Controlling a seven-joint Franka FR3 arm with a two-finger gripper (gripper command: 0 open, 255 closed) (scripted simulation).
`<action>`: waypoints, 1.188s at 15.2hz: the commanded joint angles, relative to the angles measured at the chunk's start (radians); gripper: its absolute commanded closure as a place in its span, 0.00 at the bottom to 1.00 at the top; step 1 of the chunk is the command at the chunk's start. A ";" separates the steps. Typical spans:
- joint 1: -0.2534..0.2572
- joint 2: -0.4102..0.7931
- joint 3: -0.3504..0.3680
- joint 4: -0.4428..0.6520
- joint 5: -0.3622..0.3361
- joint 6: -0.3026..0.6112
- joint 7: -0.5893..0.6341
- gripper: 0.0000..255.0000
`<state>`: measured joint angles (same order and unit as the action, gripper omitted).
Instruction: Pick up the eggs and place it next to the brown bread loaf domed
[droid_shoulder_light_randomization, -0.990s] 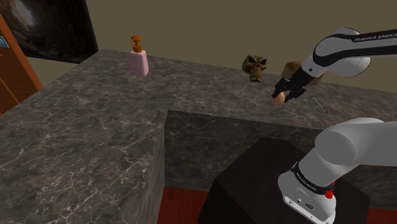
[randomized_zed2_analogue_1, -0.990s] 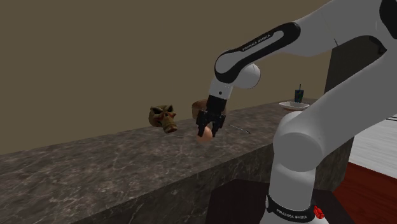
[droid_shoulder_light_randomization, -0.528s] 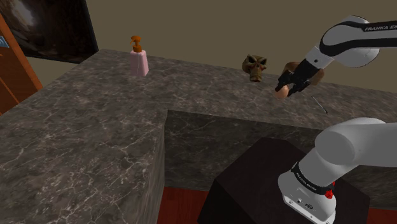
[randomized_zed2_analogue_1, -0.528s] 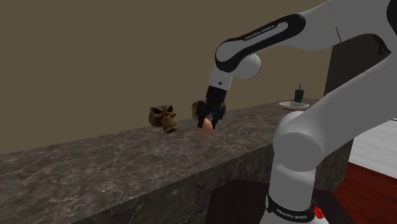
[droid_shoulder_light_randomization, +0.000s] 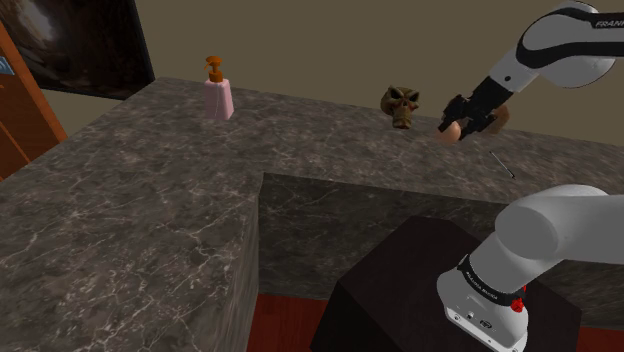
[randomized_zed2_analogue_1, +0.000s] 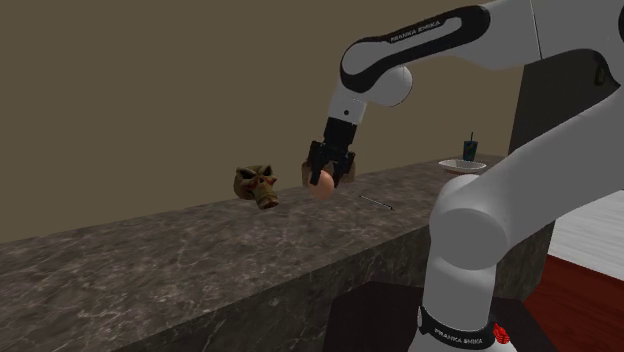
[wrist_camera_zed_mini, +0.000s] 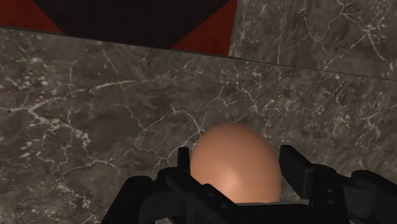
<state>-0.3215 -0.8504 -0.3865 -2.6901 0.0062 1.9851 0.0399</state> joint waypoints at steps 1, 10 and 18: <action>0.001 -0.006 0.006 0.025 0.002 -0.031 0.006 1.00; 0.011 -0.010 0.030 0.141 0.016 -0.147 0.033 1.00; 0.063 0.227 -0.091 0.338 0.023 -0.116 -0.074 1.00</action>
<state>-0.2703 -0.6724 -0.4531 -2.3911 0.0249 1.8608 -0.0115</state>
